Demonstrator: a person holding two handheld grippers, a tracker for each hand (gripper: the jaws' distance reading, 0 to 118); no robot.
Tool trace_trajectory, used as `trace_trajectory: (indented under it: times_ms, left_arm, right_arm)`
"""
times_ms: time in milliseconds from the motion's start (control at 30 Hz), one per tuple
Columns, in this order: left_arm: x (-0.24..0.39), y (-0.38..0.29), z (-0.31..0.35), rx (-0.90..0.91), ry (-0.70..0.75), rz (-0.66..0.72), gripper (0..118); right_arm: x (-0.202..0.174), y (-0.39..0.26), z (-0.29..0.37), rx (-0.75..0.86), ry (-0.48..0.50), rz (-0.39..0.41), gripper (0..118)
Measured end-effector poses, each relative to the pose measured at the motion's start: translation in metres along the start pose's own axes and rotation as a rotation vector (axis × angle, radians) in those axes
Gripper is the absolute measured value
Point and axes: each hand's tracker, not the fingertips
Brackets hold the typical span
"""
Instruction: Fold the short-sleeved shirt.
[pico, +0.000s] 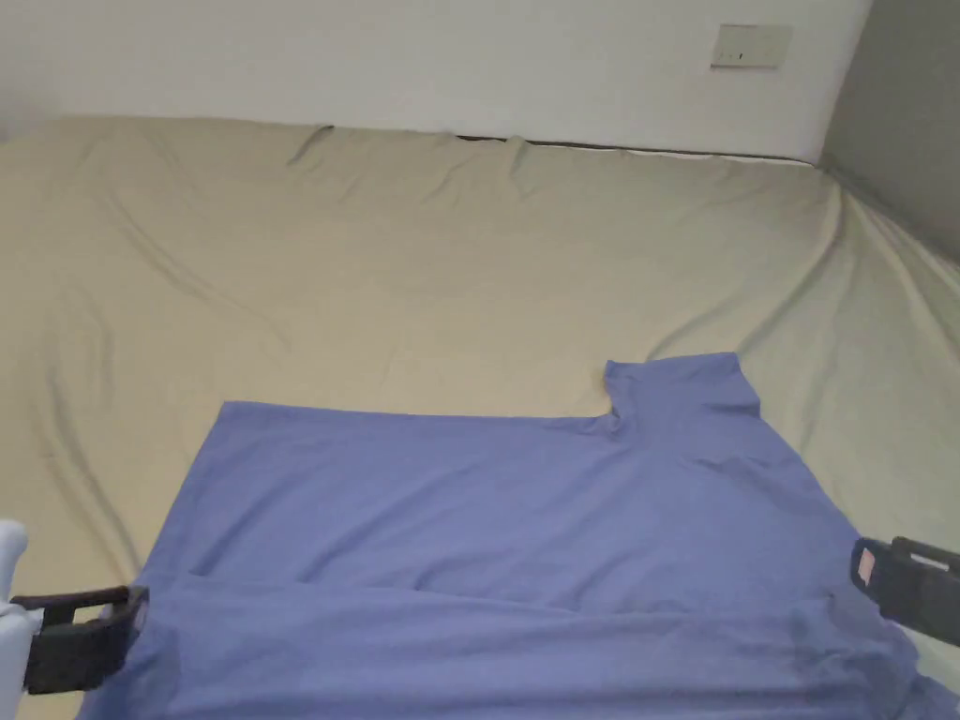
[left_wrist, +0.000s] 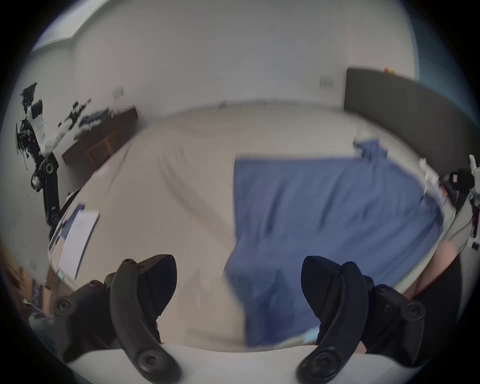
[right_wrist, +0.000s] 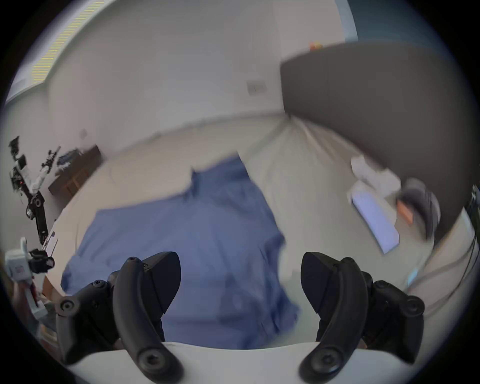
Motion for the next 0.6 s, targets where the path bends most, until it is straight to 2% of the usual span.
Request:
trace_trajectory:
  times_ms: [33, 67, 100, 133, 167, 200, 233, 267, 333, 567, 600]
  left_arm:
    - [0.006, 0.017, 0.005, 0.062, -0.033, 0.046, 98]
    - [0.010, 0.031, 0.009, 0.117, -0.064, 0.080, 75]
    - [0.014, 0.045, 0.012, 0.180, -0.099, 0.108, 10]
    - [0.020, 0.059, 0.011, 0.222, -0.099, 0.115, 0]
    - [0.025, 0.070, 0.007, 0.239, -0.078, 0.116, 0]
    - [0.027, 0.079, -0.001, 0.258, -0.067, 0.122, 0]
    - [0.028, 0.089, -0.013, 0.222, -0.102, 0.077, 0]
    - [0.028, 0.095, -0.024, 0.203, -0.113, 0.069, 0]
    - [0.022, 0.106, -0.059, 0.184, -0.117, 0.089, 0]
    - [-0.004, 0.140, -0.215, -0.141, -0.103, 0.180, 0]
    - [-0.006, 0.139, -0.237, -0.184, -0.108, 0.198, 19]
  right_arm:
    - [-0.014, 0.015, 0.001, 0.067, 0.002, 0.066, 91]
    - [-0.025, 0.026, 0.001, 0.129, -0.011, 0.132, 69]
    - [-0.037, 0.035, 0.001, 0.202, -0.049, 0.213, 16]
    - [-0.050, 0.042, -0.003, 0.257, -0.114, 0.280, 3]
    - [-0.058, 0.047, -0.009, 0.276, -0.160, 0.297, 3]
    - [-0.059, 0.053, -0.015, 0.310, -0.160, 0.289, 3]
    - [-0.060, 0.059, -0.022, 0.275, -0.080, 0.286, 3]
    - [-0.061, 0.064, -0.029, 0.235, -0.052, 0.288, 3]
    - [-0.063, 0.070, -0.051, 0.207, -0.075, 0.296, 3]
    - [-0.056, 0.068, -0.091, 0.111, -0.026, 0.281, 3]
    - [-0.053, 0.067, -0.097, 0.077, 0.010, 0.252, 3]
